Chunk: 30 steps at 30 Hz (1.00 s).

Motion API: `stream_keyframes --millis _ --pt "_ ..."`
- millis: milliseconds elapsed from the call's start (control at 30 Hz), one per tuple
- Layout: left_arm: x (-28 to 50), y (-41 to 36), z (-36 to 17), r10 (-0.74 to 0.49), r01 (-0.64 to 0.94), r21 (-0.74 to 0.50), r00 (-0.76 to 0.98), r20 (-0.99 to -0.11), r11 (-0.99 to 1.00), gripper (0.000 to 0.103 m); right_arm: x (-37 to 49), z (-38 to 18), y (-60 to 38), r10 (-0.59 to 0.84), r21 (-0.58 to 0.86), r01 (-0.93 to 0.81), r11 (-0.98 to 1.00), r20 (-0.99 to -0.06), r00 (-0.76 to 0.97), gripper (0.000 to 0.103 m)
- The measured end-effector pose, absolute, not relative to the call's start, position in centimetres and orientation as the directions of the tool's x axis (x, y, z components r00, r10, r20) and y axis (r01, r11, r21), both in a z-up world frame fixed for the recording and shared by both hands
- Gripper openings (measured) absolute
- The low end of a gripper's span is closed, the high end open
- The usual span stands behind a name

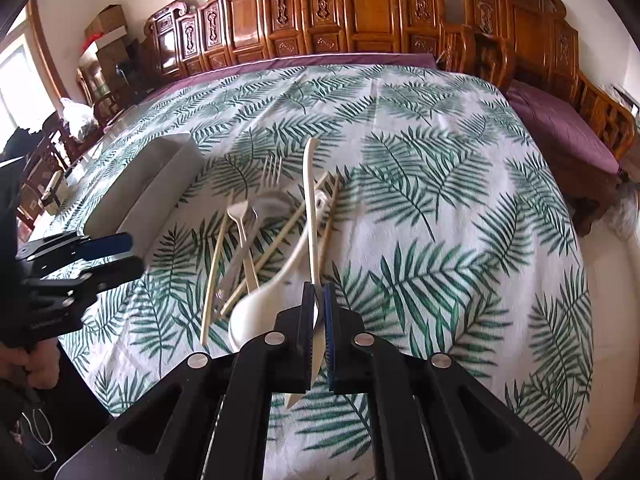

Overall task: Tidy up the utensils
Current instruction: 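Grasp another wooden chopstick with the left tool while the right tool lifts the white fork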

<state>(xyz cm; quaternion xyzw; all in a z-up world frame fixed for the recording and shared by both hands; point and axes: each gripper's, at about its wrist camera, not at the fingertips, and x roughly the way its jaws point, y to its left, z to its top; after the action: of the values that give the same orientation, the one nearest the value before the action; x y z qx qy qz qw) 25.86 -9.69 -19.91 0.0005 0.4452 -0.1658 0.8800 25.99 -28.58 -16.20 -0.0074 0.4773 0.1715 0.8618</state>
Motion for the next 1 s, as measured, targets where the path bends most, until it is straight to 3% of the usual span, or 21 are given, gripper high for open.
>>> stream_keyframes --millis 300,700,767,1000 --pt "29.2 -12.7 -22.6 -0.235 0.258 -0.114 0.504 -0.831 0.959 0.044 25.9 -16.0 -28.9 0.315 0.176 -0.309 0.935 -0.812 0.491 0.006" --pt "31.4 -12.8 -24.5 -0.162 0.183 -0.081 0.489 -0.857 0.98 0.027 26.5 -16.3 -30.4 0.308 0.191 -0.276 0.942 -0.816 0.489 0.006" --pt "31.4 -12.6 -24.8 -0.129 0.163 -0.058 0.474 -0.871 0.985 0.018 26.4 -16.2 -30.3 0.309 0.191 -0.276 0.942 -0.816 0.489 0.006" --pt "31.3 -12.5 -25.2 -0.096 0.172 -0.02 0.44 -0.893 0.985 0.014 26.0 -15.4 -29.8 0.314 0.184 -0.293 0.938 -0.807 0.5 0.006"
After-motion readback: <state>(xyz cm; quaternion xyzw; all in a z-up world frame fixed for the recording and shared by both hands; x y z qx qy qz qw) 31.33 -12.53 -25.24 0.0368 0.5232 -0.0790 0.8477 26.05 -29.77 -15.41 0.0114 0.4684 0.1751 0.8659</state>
